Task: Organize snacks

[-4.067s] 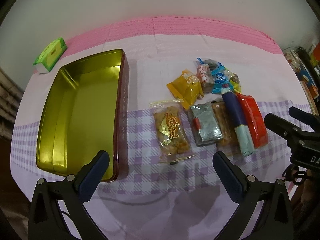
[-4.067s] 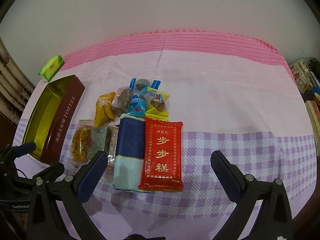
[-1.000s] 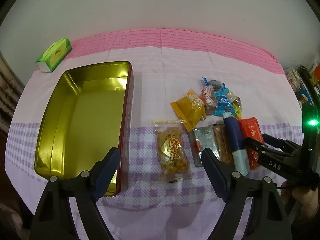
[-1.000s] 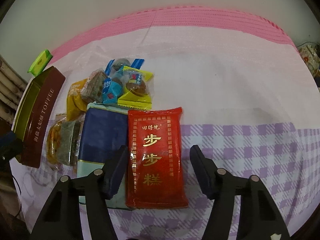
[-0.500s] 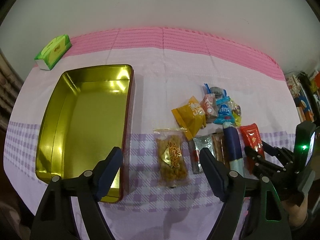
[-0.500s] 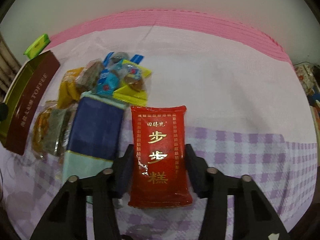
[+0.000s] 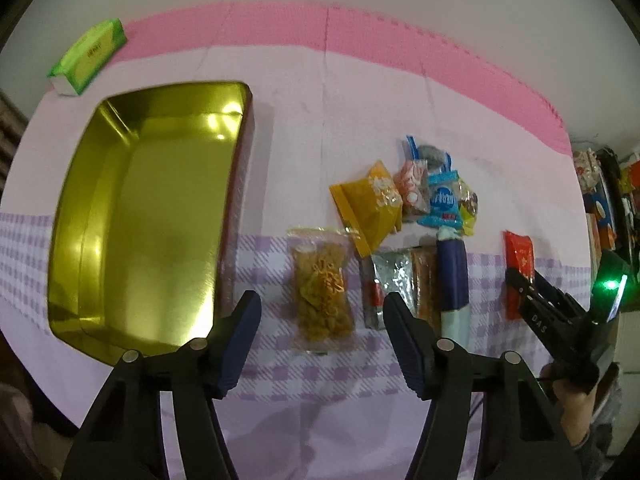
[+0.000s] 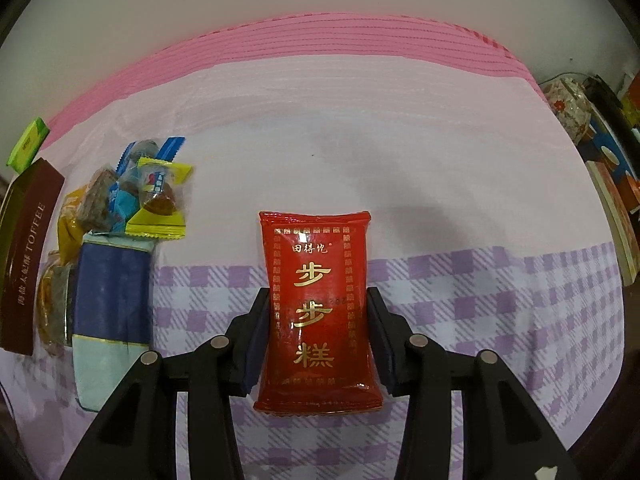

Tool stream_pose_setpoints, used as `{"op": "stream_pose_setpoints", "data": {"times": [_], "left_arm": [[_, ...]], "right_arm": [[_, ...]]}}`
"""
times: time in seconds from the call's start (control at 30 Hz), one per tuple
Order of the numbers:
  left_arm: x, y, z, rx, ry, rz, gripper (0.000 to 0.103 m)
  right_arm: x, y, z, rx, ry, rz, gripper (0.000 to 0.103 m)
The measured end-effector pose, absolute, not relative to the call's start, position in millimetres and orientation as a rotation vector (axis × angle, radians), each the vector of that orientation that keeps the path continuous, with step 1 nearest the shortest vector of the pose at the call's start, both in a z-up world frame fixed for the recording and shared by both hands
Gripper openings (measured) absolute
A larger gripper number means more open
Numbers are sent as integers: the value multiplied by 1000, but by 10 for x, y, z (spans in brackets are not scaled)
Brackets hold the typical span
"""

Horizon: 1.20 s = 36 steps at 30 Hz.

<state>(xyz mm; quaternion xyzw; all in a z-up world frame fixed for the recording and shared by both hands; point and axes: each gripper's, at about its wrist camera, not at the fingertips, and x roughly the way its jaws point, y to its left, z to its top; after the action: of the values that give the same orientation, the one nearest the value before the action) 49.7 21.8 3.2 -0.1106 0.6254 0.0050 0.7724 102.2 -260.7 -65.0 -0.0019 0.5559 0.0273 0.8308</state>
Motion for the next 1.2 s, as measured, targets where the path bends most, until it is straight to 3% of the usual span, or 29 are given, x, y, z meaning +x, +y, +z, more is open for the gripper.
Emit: {"op": "stream_pose_setpoints", "data": {"times": [0.13, 0.2, 1.2], "left_arm": [[566, 146, -113, -231, 1426, -2, 53], [591, 130, -221, -246, 1462, -4, 39], [748, 48, -610, -165, 1445, 58, 38]], "right_arm": [[1025, -2578, -647, 7, 1182, 62, 42], [1003, -2580, -672, 11, 1181, 64, 42], [1000, -2575, -671, 4, 1180, 64, 45]]}}
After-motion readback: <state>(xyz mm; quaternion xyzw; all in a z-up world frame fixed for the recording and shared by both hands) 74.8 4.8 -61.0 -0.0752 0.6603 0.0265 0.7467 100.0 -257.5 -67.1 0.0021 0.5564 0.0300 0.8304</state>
